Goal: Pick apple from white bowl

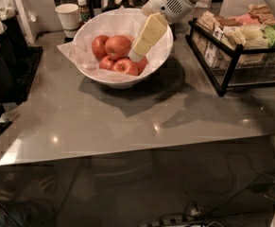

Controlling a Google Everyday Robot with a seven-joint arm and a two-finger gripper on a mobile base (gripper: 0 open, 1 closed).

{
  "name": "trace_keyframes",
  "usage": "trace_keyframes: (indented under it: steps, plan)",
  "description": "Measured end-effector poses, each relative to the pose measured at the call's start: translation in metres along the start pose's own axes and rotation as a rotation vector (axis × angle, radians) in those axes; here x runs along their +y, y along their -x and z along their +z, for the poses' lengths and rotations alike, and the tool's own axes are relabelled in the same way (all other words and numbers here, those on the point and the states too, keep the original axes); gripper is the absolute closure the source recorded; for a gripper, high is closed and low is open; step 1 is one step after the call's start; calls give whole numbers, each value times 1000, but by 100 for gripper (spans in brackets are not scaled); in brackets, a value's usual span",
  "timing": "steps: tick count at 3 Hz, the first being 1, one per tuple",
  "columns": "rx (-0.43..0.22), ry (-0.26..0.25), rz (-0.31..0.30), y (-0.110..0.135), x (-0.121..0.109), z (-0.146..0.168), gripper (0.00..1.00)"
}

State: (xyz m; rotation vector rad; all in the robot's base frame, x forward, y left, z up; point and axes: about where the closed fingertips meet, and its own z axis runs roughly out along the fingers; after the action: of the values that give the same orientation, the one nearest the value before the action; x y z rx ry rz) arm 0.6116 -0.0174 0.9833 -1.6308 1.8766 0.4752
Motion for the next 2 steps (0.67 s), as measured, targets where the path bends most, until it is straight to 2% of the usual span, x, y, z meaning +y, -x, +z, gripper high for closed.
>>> trace_keyframes:
  steps: [2]
  plan:
    - [-46,21,36,7,-27,37,0]
